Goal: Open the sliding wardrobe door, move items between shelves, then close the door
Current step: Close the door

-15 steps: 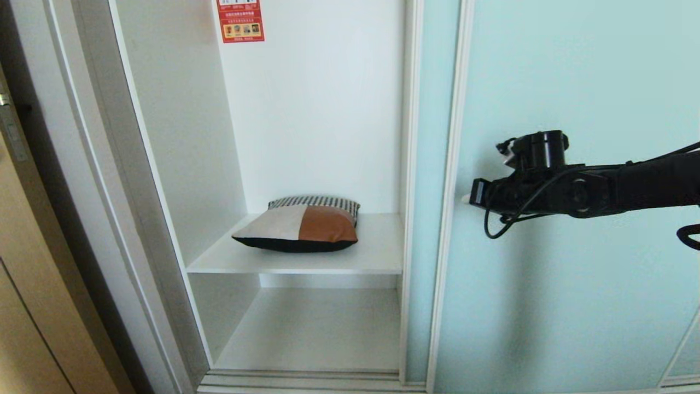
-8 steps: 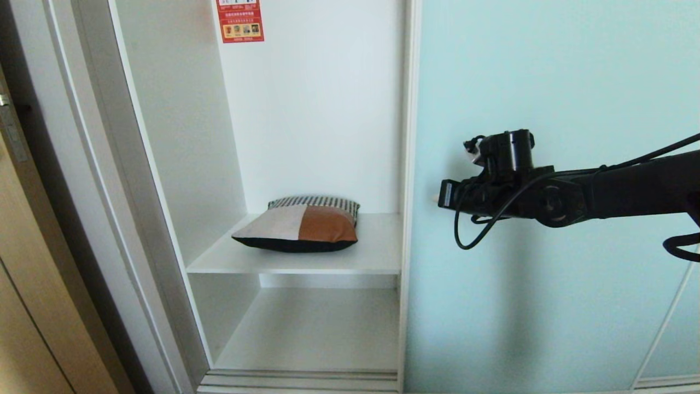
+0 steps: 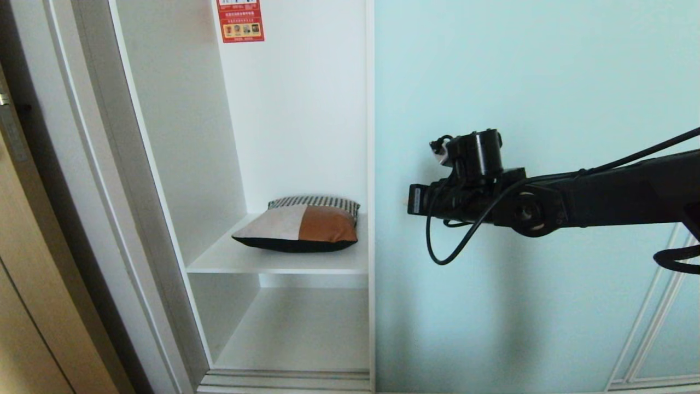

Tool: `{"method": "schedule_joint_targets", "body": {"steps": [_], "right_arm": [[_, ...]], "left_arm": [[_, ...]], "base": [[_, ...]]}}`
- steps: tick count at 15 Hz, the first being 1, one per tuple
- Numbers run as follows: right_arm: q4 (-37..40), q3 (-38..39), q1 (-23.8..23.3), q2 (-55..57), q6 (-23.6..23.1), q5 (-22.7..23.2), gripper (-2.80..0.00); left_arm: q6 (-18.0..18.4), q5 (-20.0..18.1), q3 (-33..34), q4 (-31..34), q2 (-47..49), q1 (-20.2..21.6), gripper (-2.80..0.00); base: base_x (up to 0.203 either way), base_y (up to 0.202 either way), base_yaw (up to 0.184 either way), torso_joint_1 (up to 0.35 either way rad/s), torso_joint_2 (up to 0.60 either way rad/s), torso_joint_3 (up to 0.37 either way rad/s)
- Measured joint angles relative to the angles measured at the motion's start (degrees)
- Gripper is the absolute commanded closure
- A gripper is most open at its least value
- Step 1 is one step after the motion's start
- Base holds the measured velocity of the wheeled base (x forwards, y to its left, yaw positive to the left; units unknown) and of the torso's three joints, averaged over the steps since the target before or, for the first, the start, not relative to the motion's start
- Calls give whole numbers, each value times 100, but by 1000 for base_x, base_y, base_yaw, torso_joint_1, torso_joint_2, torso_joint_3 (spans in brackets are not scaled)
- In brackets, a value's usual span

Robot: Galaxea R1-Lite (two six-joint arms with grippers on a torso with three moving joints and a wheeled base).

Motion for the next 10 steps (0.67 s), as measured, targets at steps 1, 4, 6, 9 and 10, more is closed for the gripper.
{"method": "schedule_joint_targets", "body": {"steps": [1, 4, 6, 9, 10], "right_arm": [[-5, 45, 36, -7, -1, -78, 0], [-44, 132, 80, -71, -9, -84, 0], [-52, 233, 99, -172, -6, -59, 0], [-135, 485, 101, -435, 19, -54, 0], [-186, 627, 106, -580, 24, -47, 0]], "left_arm": [[0, -2, 0, 2, 0, 0, 0], [-2, -1, 0, 2, 0, 0, 0], [0, 0, 0, 2, 0, 0, 0], [-2, 0, 0, 2, 0, 0, 0], [-4, 0, 0, 0, 0, 0, 0]], "base": [[0, 0, 0, 0, 0, 0], [0, 0, 0, 0, 0, 0], [0, 0, 0, 0, 0, 0], [0, 0, 0, 0, 0, 0], [0, 0, 0, 0, 0, 0]]}}
